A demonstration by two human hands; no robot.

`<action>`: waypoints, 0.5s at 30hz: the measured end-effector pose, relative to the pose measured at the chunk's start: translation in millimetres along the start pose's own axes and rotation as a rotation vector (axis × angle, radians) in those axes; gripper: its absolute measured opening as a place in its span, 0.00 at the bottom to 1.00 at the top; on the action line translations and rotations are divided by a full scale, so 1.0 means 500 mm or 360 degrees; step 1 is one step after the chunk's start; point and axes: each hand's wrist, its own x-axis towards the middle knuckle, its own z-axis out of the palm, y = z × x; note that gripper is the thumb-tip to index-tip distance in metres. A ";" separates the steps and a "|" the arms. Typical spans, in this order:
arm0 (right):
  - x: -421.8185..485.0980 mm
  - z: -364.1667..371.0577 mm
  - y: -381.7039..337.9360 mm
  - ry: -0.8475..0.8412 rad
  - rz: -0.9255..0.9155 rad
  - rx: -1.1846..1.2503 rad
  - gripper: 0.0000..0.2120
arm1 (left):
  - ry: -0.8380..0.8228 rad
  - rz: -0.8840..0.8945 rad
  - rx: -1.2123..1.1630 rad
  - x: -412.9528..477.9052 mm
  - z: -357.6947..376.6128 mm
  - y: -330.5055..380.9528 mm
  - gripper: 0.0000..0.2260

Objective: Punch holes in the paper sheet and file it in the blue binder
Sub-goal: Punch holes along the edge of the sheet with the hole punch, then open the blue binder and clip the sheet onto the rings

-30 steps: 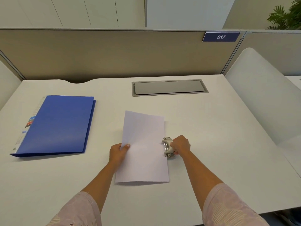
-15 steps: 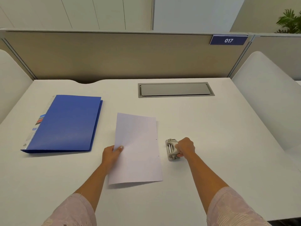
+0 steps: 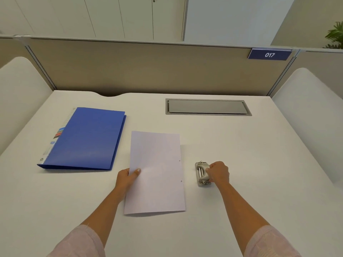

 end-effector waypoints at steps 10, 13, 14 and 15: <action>-0.002 -0.023 0.008 0.0056 -0.0044 -0.0064 0.05 | 0.0040 0.0013 -0.0083 -0.020 -0.027 0.022 0.15; -0.004 -0.024 0.015 0.0055 -0.0015 -0.0135 0.10 | 0.0063 0.0028 -0.0097 -0.024 -0.029 0.040 0.15; -0.005 -0.024 0.019 0.0083 -0.0055 -0.0193 0.12 | 0.0074 0.0032 -0.0102 -0.026 -0.030 0.047 0.16; -0.006 -0.023 0.021 0.0139 -0.0137 -0.0238 0.15 | 0.0082 0.0041 -0.0110 -0.029 -0.030 0.055 0.16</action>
